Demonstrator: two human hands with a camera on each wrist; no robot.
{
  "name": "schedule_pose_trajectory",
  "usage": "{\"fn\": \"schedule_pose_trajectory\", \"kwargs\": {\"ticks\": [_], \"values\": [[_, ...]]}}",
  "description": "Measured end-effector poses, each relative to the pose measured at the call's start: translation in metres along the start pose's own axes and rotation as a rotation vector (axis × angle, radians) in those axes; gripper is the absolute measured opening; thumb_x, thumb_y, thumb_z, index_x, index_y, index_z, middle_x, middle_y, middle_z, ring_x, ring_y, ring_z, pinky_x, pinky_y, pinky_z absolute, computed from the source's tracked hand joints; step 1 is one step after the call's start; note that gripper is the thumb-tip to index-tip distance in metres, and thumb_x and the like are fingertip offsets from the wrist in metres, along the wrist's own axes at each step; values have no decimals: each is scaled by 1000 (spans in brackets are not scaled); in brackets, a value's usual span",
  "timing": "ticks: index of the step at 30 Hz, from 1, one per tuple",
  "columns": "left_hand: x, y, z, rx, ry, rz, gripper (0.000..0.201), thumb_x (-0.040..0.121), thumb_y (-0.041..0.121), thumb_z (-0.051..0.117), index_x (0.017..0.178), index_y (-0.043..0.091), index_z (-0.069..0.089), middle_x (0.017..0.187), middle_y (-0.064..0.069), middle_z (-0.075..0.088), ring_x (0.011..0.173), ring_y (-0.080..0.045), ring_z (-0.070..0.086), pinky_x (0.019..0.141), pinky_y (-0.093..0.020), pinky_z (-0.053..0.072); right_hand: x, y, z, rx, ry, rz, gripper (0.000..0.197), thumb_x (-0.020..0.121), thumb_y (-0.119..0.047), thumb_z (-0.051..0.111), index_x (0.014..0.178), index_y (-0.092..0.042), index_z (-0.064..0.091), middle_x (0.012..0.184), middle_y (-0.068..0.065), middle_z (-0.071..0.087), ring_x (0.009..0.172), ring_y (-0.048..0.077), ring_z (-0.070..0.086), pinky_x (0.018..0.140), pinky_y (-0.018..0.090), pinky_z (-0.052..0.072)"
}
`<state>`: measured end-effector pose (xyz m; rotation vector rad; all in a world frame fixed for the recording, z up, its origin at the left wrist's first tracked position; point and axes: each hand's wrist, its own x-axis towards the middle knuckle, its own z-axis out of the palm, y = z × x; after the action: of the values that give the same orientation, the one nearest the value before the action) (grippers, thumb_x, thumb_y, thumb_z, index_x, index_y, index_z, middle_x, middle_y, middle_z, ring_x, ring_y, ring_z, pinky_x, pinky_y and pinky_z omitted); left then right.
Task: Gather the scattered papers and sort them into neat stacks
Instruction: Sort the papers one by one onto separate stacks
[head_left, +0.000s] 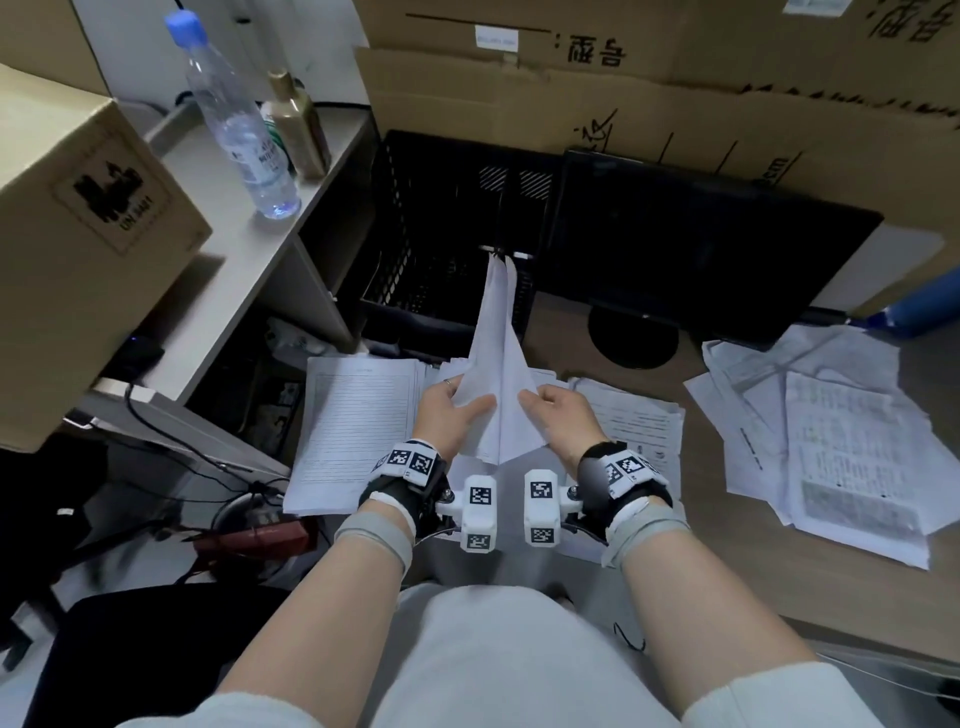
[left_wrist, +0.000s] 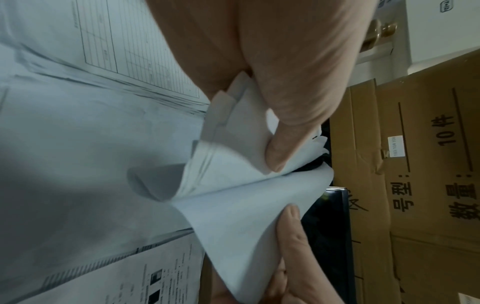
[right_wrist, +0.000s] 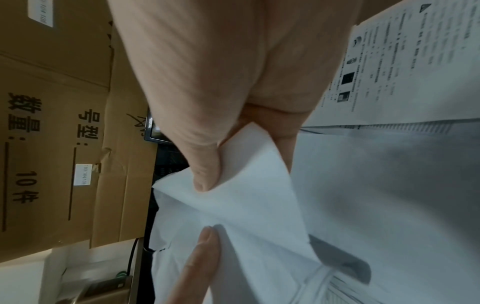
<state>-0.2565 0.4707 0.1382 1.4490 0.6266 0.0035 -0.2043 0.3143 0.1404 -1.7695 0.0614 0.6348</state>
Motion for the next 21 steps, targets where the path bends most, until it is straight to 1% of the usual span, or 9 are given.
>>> {"fn": "schedule_pose_trajectory", "kwargs": {"ticks": [1,3,5,8,10,13,16,18,21], "values": [[0,0,-5,-7,8,0,19,89,3,71,100,18,72,99,-8,77,92,-29,74,87,-43,60,0,0,5,-9,28,-10,35,83,-43,66,74,-10,59,74,7,63,68,20,57,68,39,50],[1,-2,-12,-32,32,-4,21,90,1,69,101,18,72,98,-6,77,91,-27,73,86,-40,60,-1,-1,10,-28,94,-42,27,83,-36,71,70,-17,58,74,8,66,66,21,61,65,35,50],[0,-5,-19,-54,57,-1,25,90,-2,67,107,14,73,98,-6,77,90,-26,72,85,-38,60,-3,0,13,-64,170,-70,31,81,-35,74,65,-20,52,68,4,60,63,20,55,63,31,44],[2,-12,-32,-56,112,12,31,88,-5,65,114,9,73,103,-8,77,90,-22,69,91,-37,57,-4,5,16,-134,294,-40,36,81,-33,74,63,-19,46,67,-2,50,63,17,45,62,30,36],[2,-15,-38,-56,164,0,34,86,-3,65,115,12,73,101,-5,75,89,-20,67,89,-34,56,-6,9,15,-146,385,7,32,82,-32,73,67,-16,50,70,1,52,64,18,46,58,28,36],[3,-25,-47,-48,201,-15,38,76,10,60,110,15,76,89,1,73,78,-18,62,77,-32,54,-12,15,12,-129,530,66,23,87,-28,68,84,-8,57,78,5,55,70,24,49,53,28,31],[4,-35,-51,2,241,-28,39,79,9,57,114,14,75,101,-4,77,82,-16,67,82,-32,56,-17,22,6,-80,674,137,22,93,-23,64,100,-3,58,87,8,56,78,25,51,65,26,33],[6,-39,-52,39,288,-36,38,81,6,54,110,18,76,100,-3,77,84,-18,69,83,-32,58,-21,25,-2,-66,773,172,26,95,-23,62,108,-2,58,95,8,58,85,26,55,71,27,35],[4,-39,-54,64,327,-66,40,79,12,55,113,21,75,101,-4,77,94,-24,72,91,-39,60,-28,24,-11,-78,833,110,21,94,-23,63,102,-5,59,87,1,58,85,27,60,70,26,36]]}}
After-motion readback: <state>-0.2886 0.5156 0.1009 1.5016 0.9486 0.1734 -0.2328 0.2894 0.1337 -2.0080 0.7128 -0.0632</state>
